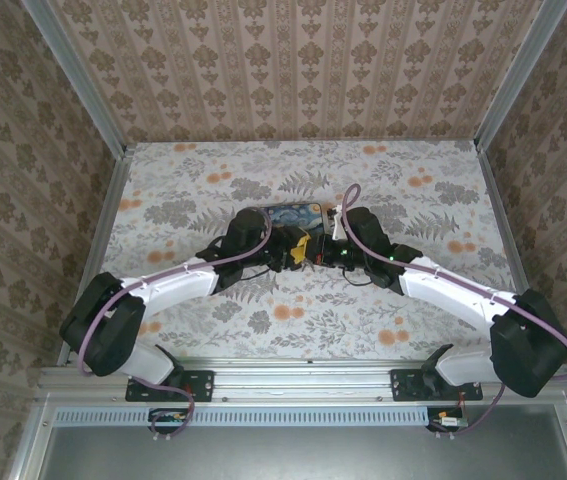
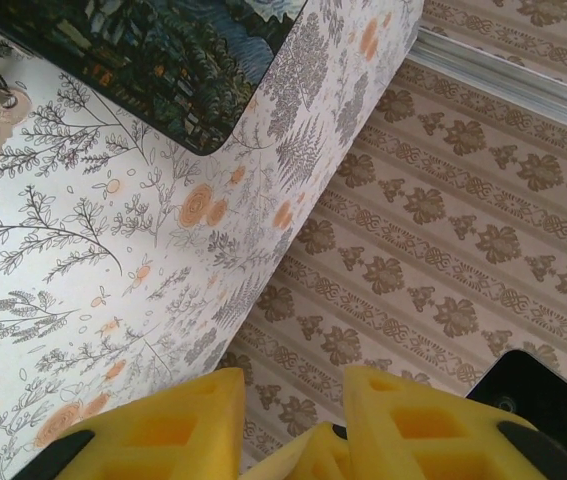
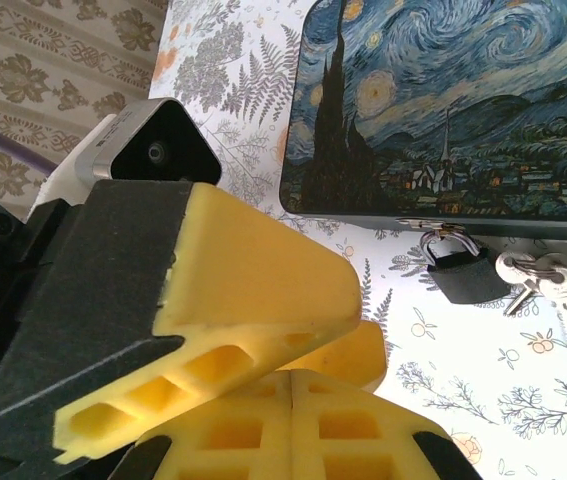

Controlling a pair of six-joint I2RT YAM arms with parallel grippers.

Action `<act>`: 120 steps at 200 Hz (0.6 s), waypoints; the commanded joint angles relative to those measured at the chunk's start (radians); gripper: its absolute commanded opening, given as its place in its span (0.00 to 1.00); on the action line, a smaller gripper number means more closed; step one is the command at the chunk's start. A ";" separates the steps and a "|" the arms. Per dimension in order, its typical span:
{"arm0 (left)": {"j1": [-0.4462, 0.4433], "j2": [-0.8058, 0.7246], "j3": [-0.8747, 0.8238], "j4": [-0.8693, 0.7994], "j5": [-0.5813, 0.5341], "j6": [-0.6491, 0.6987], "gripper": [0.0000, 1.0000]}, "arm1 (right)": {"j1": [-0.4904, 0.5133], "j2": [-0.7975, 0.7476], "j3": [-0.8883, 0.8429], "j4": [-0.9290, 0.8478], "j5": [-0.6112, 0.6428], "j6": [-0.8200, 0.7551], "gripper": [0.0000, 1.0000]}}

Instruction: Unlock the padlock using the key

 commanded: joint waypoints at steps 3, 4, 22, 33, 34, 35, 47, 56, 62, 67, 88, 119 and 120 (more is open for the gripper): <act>0.013 -0.042 -0.015 -0.004 0.002 0.040 0.28 | 0.003 -0.029 0.003 0.000 0.035 -0.008 0.00; 0.013 -0.043 -0.015 -0.005 0.002 0.042 0.28 | 0.003 -0.030 0.003 -0.001 0.035 -0.008 0.00; 0.019 -0.053 -0.020 -0.014 0.007 0.052 0.31 | 0.001 -0.037 0.007 -0.006 0.043 -0.008 0.00; 0.022 -0.061 -0.020 -0.024 0.010 0.072 0.36 | 0.001 -0.043 0.015 -0.047 0.059 -0.021 0.00; 0.022 -0.062 -0.021 -0.027 0.010 0.075 0.36 | 0.001 -0.044 0.015 -0.053 0.062 -0.022 0.00; 0.022 -0.063 -0.021 -0.031 0.010 0.078 0.36 | 0.000 -0.044 0.015 -0.060 0.066 -0.024 0.00; 0.023 -0.085 -0.007 -0.098 0.013 0.154 0.40 | -0.002 -0.047 0.011 -0.120 0.108 -0.050 0.06; 0.032 -0.109 0.020 -0.190 0.009 0.254 0.45 | -0.007 -0.043 -0.005 -0.152 0.139 -0.071 0.10; 0.039 -0.128 0.042 -0.276 -0.010 0.330 0.47 | -0.010 -0.035 -0.014 -0.169 0.161 -0.085 0.14; 0.044 -0.142 0.060 -0.361 -0.034 0.387 0.48 | -0.011 -0.021 -0.023 -0.178 0.176 -0.099 0.16; 0.088 -0.199 0.068 -0.523 -0.115 0.545 0.51 | -0.013 0.061 -0.041 -0.158 0.181 -0.112 0.26; 0.176 -0.255 0.017 -0.607 -0.136 0.627 0.51 | 0.001 0.242 -0.025 -0.036 0.139 -0.004 0.37; 0.179 -0.257 0.013 -0.607 -0.136 0.627 0.51 | 0.002 0.246 -0.024 -0.033 0.140 -0.001 0.37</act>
